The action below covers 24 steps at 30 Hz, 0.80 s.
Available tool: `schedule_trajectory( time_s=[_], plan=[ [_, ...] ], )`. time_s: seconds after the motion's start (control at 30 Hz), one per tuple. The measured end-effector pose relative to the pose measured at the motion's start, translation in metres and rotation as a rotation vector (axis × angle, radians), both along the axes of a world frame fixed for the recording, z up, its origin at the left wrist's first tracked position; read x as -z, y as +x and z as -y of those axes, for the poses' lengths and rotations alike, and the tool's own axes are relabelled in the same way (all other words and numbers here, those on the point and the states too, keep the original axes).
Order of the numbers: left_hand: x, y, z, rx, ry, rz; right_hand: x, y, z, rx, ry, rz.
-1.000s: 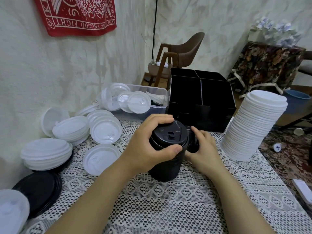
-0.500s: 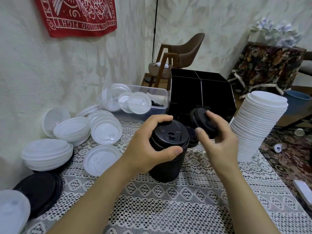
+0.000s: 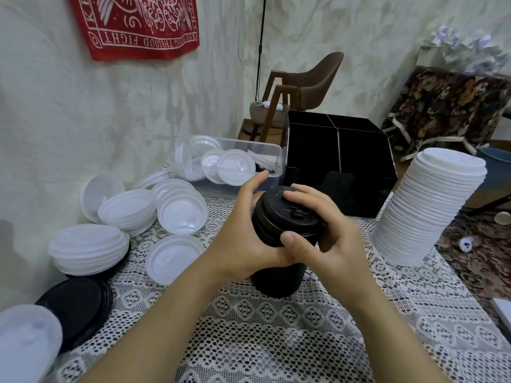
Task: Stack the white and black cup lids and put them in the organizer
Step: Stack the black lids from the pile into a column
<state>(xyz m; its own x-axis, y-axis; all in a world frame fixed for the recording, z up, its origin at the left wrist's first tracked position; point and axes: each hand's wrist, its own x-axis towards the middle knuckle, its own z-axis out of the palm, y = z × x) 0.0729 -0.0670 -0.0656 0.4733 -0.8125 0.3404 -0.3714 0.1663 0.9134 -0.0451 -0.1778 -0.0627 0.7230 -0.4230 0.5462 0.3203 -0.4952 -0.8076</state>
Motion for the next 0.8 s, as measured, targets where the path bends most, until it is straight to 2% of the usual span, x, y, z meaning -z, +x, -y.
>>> schedule_trajectory(
  time_s=[0.27, 0.43, 0.63, 0.8],
  plan=[
    [-0.001, 0.007, -0.001, 0.037, -0.025, 0.039, 0.002, 0.000, 0.000, -0.035, -0.004, -0.012],
    [-0.008, 0.008, -0.006, 0.105, -0.133, 0.017, 0.004, -0.001, 0.001, -0.033, -0.053, -0.040],
    [-0.009, -0.008, 0.003, -0.125, -0.230, 0.346, 0.004, 0.000, 0.000, -0.043, -0.078, -0.017],
    [-0.004, -0.009, 0.007, -0.098, -0.249, 0.336, 0.004, -0.002, 0.003, -0.088, 0.068, -0.041]
  ],
)
